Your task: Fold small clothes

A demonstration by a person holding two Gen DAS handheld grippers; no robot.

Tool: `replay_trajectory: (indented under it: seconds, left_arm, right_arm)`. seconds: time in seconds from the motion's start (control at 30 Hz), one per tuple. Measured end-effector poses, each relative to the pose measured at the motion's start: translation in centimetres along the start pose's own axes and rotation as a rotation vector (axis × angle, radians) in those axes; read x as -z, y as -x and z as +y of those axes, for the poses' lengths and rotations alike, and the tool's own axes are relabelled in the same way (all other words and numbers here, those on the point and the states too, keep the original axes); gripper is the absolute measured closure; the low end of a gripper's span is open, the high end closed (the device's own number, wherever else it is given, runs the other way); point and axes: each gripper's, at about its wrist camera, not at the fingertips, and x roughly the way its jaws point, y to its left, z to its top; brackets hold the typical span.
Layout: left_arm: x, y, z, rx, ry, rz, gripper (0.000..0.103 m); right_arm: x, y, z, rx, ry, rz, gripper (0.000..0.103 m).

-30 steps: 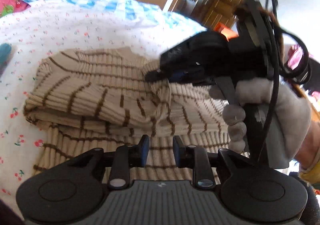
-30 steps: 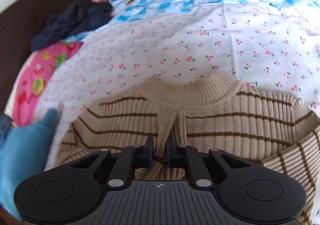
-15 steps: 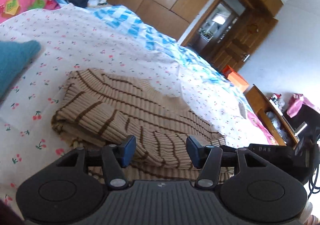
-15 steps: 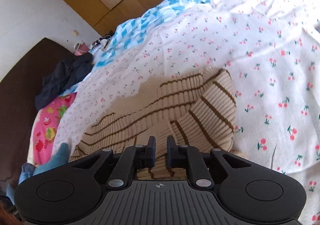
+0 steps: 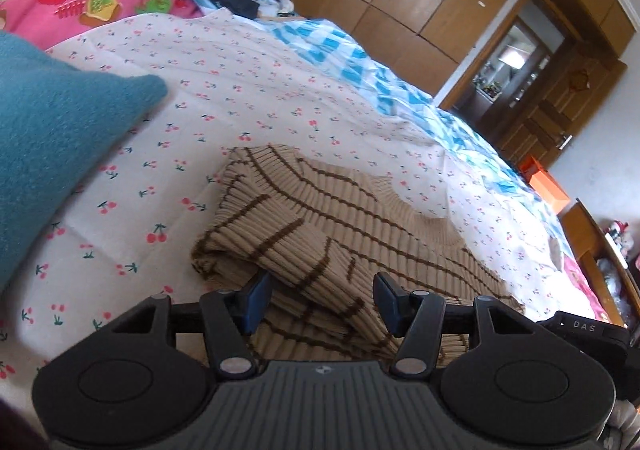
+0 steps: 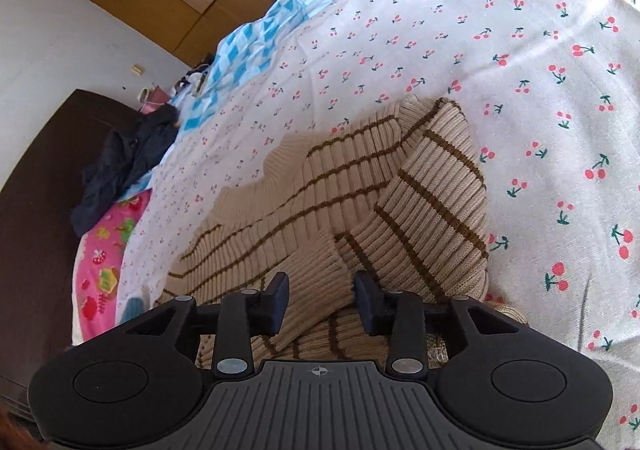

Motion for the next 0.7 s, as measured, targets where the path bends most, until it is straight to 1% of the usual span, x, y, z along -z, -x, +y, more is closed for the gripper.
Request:
replay_trajectory:
  seconds: [0.07, 0.1, 0.13, 0.23, 0.3, 0.37, 0.43, 0.47, 0.5, 0.57, 0.6, 0.63, 0.67, 0.7]
  left_arm:
    - [-0.2, 0.2, 0.4, -0.009, 0.02, -0.017, 0.044]
    - [-0.3, 0.3, 0.5, -0.02, 0.027, -0.027, 0.044]
    - [-0.3, 0.4, 0.7, -0.031, 0.032, -0.036, 0.044]
    - [-0.5, 0.5, 1.1, -0.048, 0.051, -0.055, 0.044]
    - [-0.7, 0.6, 1.2, -0.056, 0.055, -0.071, 0.043]
    - [-0.8, 0.6, 1.3, -0.065, 0.054, -0.084, 0.043]
    - [-0.8, 0.5, 1.2, -0.071, 0.049, -0.09, 0.042]
    - [-0.8, 0.4, 1.2, -0.079, 0.043, -0.086, 0.039]
    - [-0.8, 0.2, 1.2, -0.089, 0.037, -0.078, 0.037]
    - [-0.7, -0.8, 1.0, -0.14, 0.018, -0.035, 0.036]
    - [-0.6, -1.5, 1.0, -0.178, 0.007, -0.001, 0.036]
    - [-0.5, -2.1, 1.2, -0.2, 0.007, 0.033, 0.036]
    - [-0.4, -2.5, 1.5, -0.201, 0.021, 0.057, 0.036]
    - [-0.5, -2.6, 1.7, -0.196, 0.034, 0.059, 0.036]
  right_arm:
    - [0.0, -0.2, 0.7, 0.011, 0.048, -0.003, 0.073]
    - [-0.1, -0.2, 1.0, 0.023, 0.069, -0.009, 0.085]
    - [-0.1, -0.1, 1.2, 0.022, 0.08, -0.012, 0.091]
    - [-0.3, 1.0, 1.4, -0.031, 0.062, -0.036, 0.094]
    - [-0.4, 2.4, 1.7, -0.08, 0.056, -0.062, 0.094]
    - [-0.4, 3.8, 1.7, -0.108, 0.068, -0.096, 0.094]
    - [-0.1, 4.7, 1.2, -0.089, 0.069, -0.125, 0.095]
    - [0.0, 4.8, 0.6, -0.07, 0.066, -0.133, 0.095]
    - [0.2, 4.6, 0.0, -0.044, 0.067, -0.125, 0.095]
    - [0.6, 3.6, -1.1, 0.031, 0.056, -0.086, 0.094]
    - [0.9, 3.1, -1.5, 0.049, 0.056, -0.074, 0.094]
    - [1.1, 2.9, -1.6, 0.054, 0.057, -0.074, 0.095]
    - [1.2, 2.7, -1.7, 0.056, 0.059, -0.078, 0.095]
    - [1.2, 2.7, -1.5, 0.059, 0.065, -0.083, 0.095]
